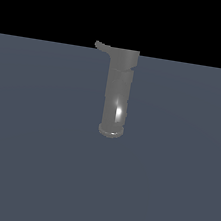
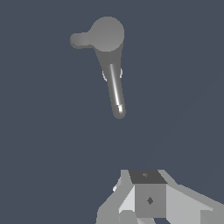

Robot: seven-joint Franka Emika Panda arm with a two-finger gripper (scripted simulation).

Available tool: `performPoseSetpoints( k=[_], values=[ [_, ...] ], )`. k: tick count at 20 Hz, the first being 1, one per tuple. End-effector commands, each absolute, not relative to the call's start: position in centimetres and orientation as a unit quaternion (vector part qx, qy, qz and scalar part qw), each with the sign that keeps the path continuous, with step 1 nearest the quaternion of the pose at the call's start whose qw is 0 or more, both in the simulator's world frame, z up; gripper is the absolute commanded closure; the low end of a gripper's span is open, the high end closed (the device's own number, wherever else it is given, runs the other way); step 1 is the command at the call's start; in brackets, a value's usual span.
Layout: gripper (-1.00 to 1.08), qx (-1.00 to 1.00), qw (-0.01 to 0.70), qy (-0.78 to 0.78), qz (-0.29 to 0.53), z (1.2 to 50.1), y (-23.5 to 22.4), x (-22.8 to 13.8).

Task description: Turn on the faucet by rotating a designated handle.

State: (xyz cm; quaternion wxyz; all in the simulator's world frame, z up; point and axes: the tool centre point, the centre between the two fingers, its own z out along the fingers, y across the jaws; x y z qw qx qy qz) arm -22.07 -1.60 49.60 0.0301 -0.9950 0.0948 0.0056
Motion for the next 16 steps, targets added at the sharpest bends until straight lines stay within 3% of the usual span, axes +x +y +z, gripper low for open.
performPoseSetpoints(
  k=[1,16],
  values=[
    [1.08,-0.993,0.036,0.115,0.008,49.3,-1.5,-21.0],
    [1.08,-0.955,0.065,0.288,0.032,45.9,-0.3,-12.5]
  ],
)
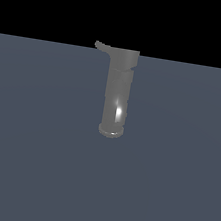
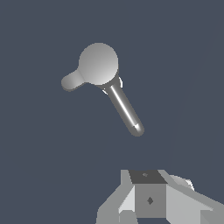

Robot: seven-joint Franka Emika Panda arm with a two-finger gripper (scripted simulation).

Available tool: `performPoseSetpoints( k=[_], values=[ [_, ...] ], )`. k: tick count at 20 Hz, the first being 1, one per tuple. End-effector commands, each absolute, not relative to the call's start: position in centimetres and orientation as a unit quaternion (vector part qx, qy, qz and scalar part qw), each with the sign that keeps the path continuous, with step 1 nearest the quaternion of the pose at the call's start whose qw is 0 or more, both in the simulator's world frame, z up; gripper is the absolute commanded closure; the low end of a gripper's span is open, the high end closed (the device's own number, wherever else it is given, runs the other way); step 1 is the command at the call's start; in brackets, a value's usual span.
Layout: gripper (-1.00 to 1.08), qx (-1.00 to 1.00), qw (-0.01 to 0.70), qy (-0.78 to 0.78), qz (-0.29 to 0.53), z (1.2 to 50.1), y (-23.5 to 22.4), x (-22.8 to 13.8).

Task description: Turn on the faucet by rotating a designated handle.

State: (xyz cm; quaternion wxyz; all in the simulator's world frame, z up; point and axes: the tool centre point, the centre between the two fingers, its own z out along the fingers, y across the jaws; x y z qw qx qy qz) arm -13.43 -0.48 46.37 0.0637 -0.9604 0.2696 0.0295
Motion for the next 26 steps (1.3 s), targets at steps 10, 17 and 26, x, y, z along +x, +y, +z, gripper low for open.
performPoseSetpoints(
  k=[10,17,26],
  values=[
    [1.08,-0.909,0.063,0.409,0.046,42.4,0.8,-7.0],
    [1.08,-0.869,0.052,0.490,0.050,39.6,1.7,-3.4],
    [1.08,-0.807,0.032,0.588,0.041,35.6,3.1,0.9]
  ],
)
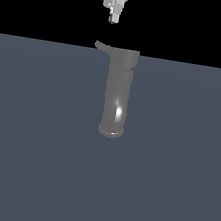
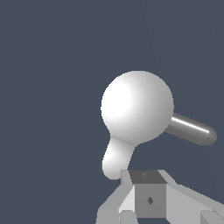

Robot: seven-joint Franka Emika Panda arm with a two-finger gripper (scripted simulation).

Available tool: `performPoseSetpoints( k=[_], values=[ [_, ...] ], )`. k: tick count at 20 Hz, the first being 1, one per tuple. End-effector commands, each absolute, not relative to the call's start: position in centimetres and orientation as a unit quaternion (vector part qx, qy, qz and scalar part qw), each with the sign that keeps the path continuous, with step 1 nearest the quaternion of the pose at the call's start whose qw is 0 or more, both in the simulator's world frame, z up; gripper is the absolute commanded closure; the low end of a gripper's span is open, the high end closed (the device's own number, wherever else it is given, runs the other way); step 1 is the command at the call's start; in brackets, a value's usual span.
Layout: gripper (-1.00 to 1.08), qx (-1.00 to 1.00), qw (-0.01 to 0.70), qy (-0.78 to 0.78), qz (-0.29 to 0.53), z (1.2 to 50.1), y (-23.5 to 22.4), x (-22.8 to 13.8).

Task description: Turn on the faucet by rotating a designated handle.

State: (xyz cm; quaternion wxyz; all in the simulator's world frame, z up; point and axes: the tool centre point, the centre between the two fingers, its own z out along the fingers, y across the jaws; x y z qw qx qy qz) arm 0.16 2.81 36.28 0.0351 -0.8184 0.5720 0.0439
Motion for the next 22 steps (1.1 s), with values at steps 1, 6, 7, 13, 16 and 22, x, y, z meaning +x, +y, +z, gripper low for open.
performPoseSetpoints(
  k=[1,6,7,13,16,22],
  values=[
    [1.08,-0.800,0.029,0.599,0.040,35.1,3.2,1.3],
    [1.08,-0.763,0.017,0.646,0.028,33.0,4.0,3.4],
    [1.08,-0.756,0.015,0.654,0.025,32.6,4.2,3.7],
    [1.08,-0.724,0.005,0.690,0.011,30.8,4.9,5.3],
    [1.08,-0.714,0.003,0.701,0.005,30.3,5.1,5.8],
    [1.08,-0.703,0.000,0.711,0.000,29.7,5.3,6.3]
  ],
)
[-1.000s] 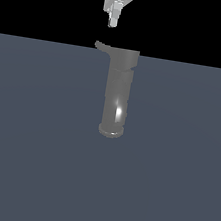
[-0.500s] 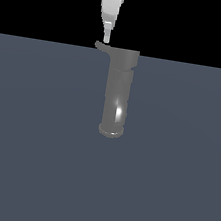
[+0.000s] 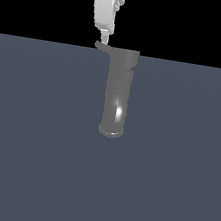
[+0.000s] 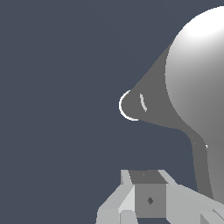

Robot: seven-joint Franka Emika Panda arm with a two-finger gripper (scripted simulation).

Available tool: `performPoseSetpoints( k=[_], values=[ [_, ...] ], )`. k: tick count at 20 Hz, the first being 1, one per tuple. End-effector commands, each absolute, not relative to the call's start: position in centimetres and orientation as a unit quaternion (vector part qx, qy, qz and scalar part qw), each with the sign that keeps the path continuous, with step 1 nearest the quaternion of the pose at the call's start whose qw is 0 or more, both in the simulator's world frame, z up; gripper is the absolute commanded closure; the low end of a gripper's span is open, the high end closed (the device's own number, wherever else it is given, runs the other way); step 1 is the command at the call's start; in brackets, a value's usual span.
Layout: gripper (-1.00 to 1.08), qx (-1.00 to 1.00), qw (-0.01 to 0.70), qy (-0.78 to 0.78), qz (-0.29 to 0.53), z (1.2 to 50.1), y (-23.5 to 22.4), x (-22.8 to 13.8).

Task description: Turn on the faucet by rotating a designated handle.

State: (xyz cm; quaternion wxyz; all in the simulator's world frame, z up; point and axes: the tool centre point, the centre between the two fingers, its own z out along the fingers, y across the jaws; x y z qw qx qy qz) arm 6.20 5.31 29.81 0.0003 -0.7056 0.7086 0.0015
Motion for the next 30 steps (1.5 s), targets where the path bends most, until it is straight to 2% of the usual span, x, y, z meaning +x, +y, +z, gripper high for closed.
performPoseSetpoints(
  k=[1,5,30],
  values=[
    [1.08,-0.703,0.000,0.711,0.000,29.7,5.3,6.3],
    [1.08,-0.704,0.000,0.711,0.000,29.7,5.3,6.3],
    [1.08,-0.703,0.000,0.711,0.000,29.7,7.1,0.3]
  ],
)
